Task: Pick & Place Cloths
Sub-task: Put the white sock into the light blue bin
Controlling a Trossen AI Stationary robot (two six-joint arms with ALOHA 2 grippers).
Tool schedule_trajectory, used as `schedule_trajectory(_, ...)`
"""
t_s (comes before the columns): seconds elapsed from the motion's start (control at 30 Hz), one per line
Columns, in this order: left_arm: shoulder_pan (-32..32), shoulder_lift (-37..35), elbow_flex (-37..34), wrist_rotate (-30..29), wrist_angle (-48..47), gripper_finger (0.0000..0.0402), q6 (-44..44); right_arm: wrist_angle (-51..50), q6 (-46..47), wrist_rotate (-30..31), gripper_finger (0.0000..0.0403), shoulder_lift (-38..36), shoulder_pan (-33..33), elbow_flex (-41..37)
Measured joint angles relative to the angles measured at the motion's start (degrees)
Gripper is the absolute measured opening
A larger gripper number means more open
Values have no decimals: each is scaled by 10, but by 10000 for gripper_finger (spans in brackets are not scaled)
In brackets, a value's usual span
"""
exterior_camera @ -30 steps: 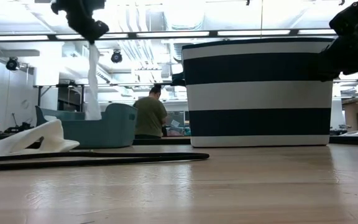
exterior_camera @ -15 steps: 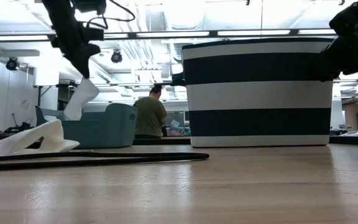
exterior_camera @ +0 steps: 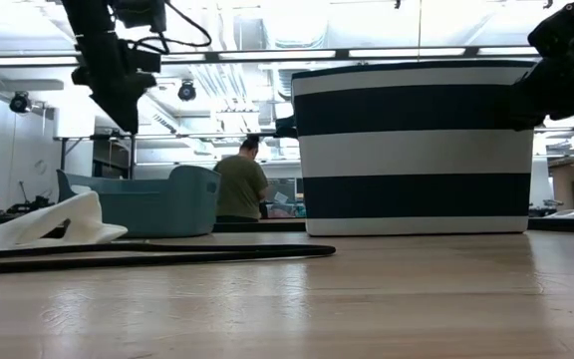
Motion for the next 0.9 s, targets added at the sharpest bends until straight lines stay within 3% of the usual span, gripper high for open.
schedule_trajectory(0.17,-19,-13,-9,203,-17,173,6,0,0,0,8,0,0,0)
schedule_trajectory(0.27,-51,-23,-26,281,-39,174,8,0,0,0,8,0,0,0)
schedule_trajectory(0.6,-179,-34,-122,295,-51,174,-20,0,0,0,8,0,0,0)
schedule_trajectory(0.9,-194,-34,-227,285,71,175,-31,0,0,0,8,0,0,0)
